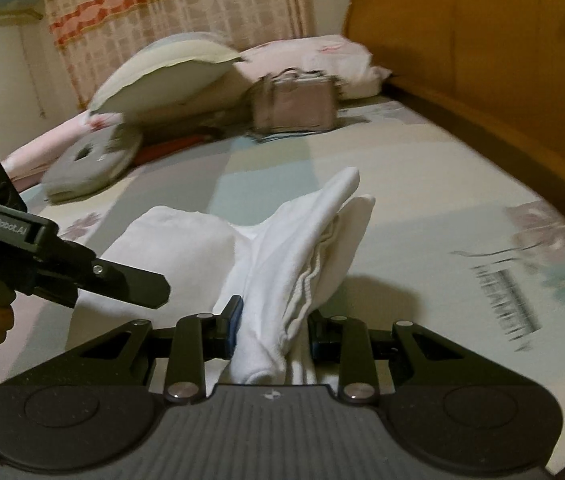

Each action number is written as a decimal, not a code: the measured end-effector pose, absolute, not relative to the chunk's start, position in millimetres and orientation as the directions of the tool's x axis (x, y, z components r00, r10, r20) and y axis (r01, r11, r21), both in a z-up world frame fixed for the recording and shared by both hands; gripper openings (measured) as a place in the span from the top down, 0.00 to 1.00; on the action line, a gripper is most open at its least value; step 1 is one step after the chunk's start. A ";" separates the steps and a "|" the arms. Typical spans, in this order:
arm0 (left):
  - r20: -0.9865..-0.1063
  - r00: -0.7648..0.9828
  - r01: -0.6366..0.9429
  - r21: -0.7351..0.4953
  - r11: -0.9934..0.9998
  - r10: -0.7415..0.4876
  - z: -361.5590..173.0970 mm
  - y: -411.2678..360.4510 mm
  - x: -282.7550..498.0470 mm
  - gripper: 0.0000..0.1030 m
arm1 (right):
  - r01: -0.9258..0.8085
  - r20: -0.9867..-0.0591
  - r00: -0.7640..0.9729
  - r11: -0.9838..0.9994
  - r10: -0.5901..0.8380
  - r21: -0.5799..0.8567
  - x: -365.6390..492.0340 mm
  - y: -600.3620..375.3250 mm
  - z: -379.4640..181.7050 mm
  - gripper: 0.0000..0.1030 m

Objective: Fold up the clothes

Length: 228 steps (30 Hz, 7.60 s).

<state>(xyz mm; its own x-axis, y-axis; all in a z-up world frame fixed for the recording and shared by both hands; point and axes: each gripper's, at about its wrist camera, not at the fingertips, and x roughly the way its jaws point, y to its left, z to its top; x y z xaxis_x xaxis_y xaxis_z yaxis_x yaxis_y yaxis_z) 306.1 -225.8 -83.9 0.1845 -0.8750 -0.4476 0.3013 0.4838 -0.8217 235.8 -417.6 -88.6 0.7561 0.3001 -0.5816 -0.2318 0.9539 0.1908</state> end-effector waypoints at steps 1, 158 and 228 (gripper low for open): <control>-0.438 0.178 0.294 -0.831 0.472 -0.881 -86.9 -235.8 311.6 0.59 | -0.229 -0.584 0.757 0.957 0.292 0.180 241.9 -427.1 -89.0 0.66; -0.613 0.624 0.632 0.033 0.774 -0.484 -45.9 -170.7 217.8 0.02 | -0.053 -0.694 0.720 0.998 0.028 -0.015 275.4 -424.4 -98.2 0.04; -0.629 0.596 0.666 0.038 0.745 -0.500 -11.6 -240.3 100.4 0.01 | 0.240 -0.686 0.723 0.960 -0.079 0.142 2.3 -379.6 -66.0 0.00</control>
<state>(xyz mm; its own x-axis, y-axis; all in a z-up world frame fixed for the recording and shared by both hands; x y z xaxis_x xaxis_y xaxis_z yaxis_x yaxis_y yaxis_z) 100.4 -240.3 -11.6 0.5955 -0.5000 -0.6287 0.6658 0.7452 0.0380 2.3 -379.6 -66.0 0.7234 -0.0792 -0.6858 0.2400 0.9603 0.1423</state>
